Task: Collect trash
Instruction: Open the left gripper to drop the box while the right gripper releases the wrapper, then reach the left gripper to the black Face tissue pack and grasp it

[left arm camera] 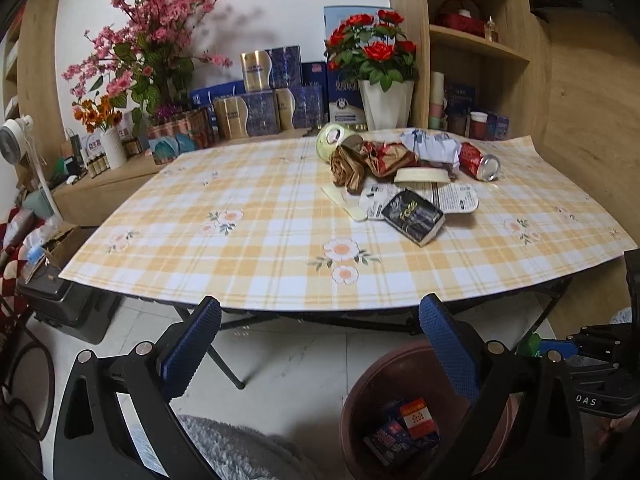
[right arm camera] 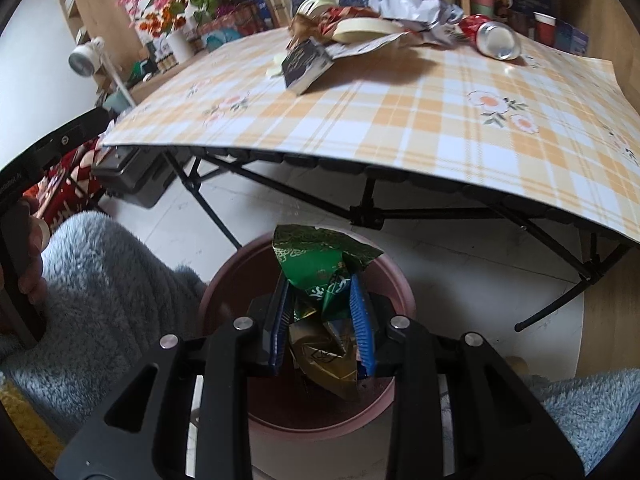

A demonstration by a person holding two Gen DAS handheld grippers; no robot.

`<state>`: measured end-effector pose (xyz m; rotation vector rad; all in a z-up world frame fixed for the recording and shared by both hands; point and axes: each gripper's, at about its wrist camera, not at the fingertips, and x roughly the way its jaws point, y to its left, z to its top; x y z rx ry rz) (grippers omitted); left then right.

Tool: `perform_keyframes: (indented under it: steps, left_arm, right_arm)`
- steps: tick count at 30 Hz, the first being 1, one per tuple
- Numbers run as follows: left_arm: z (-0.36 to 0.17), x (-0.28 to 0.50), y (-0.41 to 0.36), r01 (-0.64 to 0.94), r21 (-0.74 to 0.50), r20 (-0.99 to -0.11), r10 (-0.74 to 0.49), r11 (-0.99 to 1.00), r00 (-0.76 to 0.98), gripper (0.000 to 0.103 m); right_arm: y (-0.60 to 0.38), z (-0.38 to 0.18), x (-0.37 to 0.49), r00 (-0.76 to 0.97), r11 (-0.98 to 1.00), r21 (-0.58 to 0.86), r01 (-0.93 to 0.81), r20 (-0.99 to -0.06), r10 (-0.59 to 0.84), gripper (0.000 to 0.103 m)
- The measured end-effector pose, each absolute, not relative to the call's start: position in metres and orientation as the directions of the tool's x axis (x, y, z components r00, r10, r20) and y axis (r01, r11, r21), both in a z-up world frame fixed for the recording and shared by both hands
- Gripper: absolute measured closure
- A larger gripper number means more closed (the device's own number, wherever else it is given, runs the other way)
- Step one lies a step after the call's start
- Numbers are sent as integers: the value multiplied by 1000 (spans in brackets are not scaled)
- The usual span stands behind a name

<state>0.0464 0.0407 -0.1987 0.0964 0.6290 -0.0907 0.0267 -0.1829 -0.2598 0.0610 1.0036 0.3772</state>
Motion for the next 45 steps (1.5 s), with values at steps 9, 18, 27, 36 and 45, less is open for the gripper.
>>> perform_keyframes:
  steps: [9,18,27,36,45]
  left_arm:
    - [-212,58,43,119,9,-640,-86,993,763,6]
    - [-214,59,43,112,7,-650,-80,994,756,6]
    - [-216,61,41,118,9,-659,-83,993,748,6]
    - [-218,65,46,104,-17,-674,-88,994,733,6]
    - [-212,73,61,56,-85,-673,-99,995,733,6]
  right_arm:
    - [-178,-265,28,450,935,203,-292,-834,321,51]
    - [-183,-256,28,511,955,158,-250,-817,269,6]
    - [-200,-249,31,554,966,186,-178,-793,254,6]
    - [-205,-236,30,623,979,130,-158,-756,201,6]
    - [-214,-230,36,634,977,139,-159,-745,209,6]
